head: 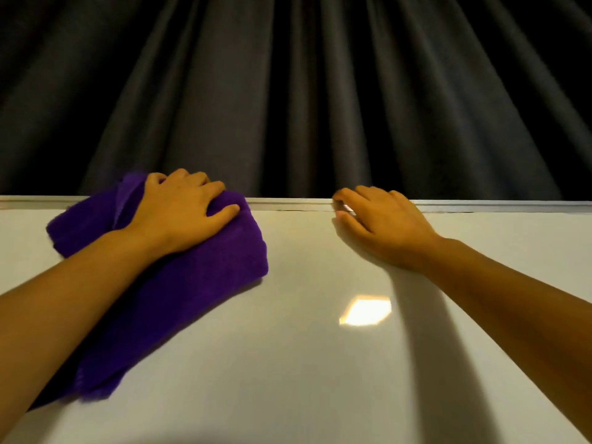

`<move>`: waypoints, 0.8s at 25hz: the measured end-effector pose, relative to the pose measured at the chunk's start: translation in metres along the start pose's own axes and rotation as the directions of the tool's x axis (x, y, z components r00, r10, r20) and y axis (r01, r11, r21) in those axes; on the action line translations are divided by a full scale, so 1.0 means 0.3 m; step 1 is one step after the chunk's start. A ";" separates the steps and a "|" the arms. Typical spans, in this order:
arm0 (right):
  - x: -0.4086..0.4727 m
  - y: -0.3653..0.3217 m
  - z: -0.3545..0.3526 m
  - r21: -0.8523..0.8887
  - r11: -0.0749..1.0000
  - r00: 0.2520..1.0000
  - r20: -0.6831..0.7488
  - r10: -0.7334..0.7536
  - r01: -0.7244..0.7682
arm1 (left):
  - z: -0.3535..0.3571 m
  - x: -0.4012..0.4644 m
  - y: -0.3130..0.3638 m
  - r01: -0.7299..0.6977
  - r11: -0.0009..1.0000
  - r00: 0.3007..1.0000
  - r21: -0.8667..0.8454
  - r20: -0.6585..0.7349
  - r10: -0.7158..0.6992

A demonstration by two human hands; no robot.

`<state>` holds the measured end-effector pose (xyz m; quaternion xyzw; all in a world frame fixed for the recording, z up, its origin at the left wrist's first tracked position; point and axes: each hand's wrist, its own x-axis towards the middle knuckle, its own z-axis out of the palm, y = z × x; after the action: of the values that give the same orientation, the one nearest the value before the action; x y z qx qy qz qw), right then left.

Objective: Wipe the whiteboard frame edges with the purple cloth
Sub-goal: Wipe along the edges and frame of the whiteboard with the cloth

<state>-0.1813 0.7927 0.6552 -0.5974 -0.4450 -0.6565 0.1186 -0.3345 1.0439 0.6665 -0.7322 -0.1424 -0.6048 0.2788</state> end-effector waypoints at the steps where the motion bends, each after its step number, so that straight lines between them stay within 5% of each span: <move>1: -0.027 0.030 -0.011 -0.014 1.000 1.000 -0.003 0.000 -0.001 | 0.000 0.004 0.018 0.011 1.000 1.000 -0.007 0.007 -0.011; 7: -0.197 0.350 -0.117 -0.108 0.987 0.991 0.048 0.126 -0.120 | -0.015 0.067 0.309 -0.012 0.997 1.000 -0.076 -0.002 0.012; 13: -0.229 0.475 -0.131 0.018 1.000 0.994 0.109 0.003 -0.005 | -0.050 0.237 0.844 -0.115 0.986 0.993 -0.118 -0.044 0.110; 20: -0.397 0.807 -0.247 -0.093 0.975 0.980 -0.009 0.200 -0.200 | -0.068 0.204 0.795 -0.063 0.997 0.997 -0.038 0.040 0.064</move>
<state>-0.0344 0.5547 0.6645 -0.6443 -0.3514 -0.6611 0.1560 -0.2067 0.8324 0.6716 -0.7537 -0.1137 -0.5829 0.2814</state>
